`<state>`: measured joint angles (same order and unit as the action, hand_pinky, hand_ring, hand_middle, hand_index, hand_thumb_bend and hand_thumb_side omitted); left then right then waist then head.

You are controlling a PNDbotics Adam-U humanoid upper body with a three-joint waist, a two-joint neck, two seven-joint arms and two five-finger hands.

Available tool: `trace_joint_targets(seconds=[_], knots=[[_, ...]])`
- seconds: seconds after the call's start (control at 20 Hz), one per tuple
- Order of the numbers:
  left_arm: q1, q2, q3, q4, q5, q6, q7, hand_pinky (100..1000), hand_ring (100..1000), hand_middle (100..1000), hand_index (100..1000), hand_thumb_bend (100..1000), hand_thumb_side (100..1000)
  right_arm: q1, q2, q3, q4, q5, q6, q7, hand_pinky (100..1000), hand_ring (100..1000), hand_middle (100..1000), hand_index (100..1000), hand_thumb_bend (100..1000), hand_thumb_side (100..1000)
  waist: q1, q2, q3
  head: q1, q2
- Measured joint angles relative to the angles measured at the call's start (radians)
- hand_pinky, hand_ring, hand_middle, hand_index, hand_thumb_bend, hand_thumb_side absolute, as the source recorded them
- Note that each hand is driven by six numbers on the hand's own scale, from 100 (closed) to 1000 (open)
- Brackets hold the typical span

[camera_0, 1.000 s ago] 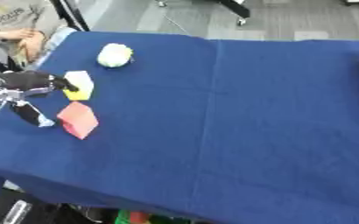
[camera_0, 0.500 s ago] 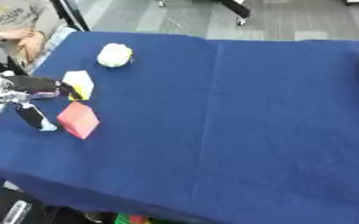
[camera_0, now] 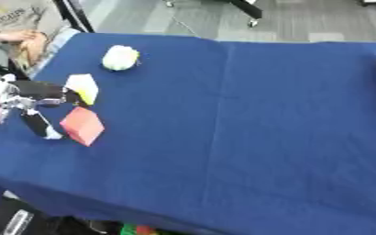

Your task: Pick up the objects with one hand, pass them to the other hand, and then place them into the box on the other side of the table.

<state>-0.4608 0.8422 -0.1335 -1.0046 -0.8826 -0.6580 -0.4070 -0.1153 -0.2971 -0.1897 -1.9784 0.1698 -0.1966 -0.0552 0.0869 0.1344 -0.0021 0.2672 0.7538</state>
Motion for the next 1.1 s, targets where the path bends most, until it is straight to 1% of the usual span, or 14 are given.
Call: trace_joint_targets(seconds=[0.2, 0.25, 0.35, 0.5, 0.65, 0.75, 0.9, 1.1], knots=[[-0.003, 0.000, 0.000, 0.000, -0.007, -0.004, 0.002, 871, 763, 705, 839, 333, 234, 0.000, 0.000, 0.000, 0.000, 0.000, 0.000, 0.000, 932, 855, 828, 1000, 100, 568, 0.000, 0.000, 0.000, 0.002, 0.000], [-0.003, 0.000, 0.000, 0.000, -0.008, -0.005, 0.004, 861, 737, 667, 807, 304, 215, 0.000, 0.000, 0.000, 0.000, 0.000, 0.000, 0.000, 932, 855, 828, 1000, 100, 568, 0.000, 0.000, 0.000, 0.003, 0.000], [-0.003, 0.000, 0.000, 0.001, -0.009, -0.006, 0.009, 855, 708, 627, 773, 272, 190, 0.000, 0.000, 0.000, 0.000, 0.000, 0.000, 0.001, 932, 855, 828, 1000, 100, 568, 0.000, 0.000, 0.000, 0.004, 0.000], [-0.003, 0.000, 0.002, -0.004, -0.005, -0.004, 0.015, 851, 694, 611, 758, 247, 168, 0.000, 0.000, 0.000, 0.000, 0.000, 0.001, 0.001, 933, 855, 828, 1000, 100, 568, 0.000, 0.000, 0.000, 0.005, 0.000], [0.005, 0.001, 0.017, -0.035, 0.025, 0.003, 0.024, 848, 681, 599, 747, 216, 161, 0.000, 0.000, 0.000, 0.000, 0.000, 0.001, 0.001, 933, 855, 828, 1000, 100, 567, 0.000, 0.000, 0.002, 0.005, 0.000], [0.016, 0.002, 0.035, -0.077, 0.064, 0.013, 0.030, 842, 671, 588, 737, 170, 162, 0.000, 0.000, 0.000, 0.000, 0.000, 0.001, 0.001, 932, 855, 828, 1000, 100, 566, -0.001, 0.000, 0.004, 0.004, 0.000], [0.040, 0.011, 0.076, -0.167, 0.168, 0.034, 0.033, 835, 662, 577, 728, 105, 175, 0.000, 0.000, 0.000, 0.000, 0.000, 0.001, 0.001, 932, 855, 828, 1000, 100, 565, -0.002, 0.000, 0.010, 0.000, 0.000], [0.068, 0.020, 0.139, -0.309, 0.354, 0.065, 0.017, 823, 651, 568, 718, 100, 218, 0.000, 0.000, 0.000, 0.000, 0.000, 0.000, 0.001, 931, 854, 828, 1000, 100, 561, -0.003, 0.000, 0.017, -0.013, 0.000]])
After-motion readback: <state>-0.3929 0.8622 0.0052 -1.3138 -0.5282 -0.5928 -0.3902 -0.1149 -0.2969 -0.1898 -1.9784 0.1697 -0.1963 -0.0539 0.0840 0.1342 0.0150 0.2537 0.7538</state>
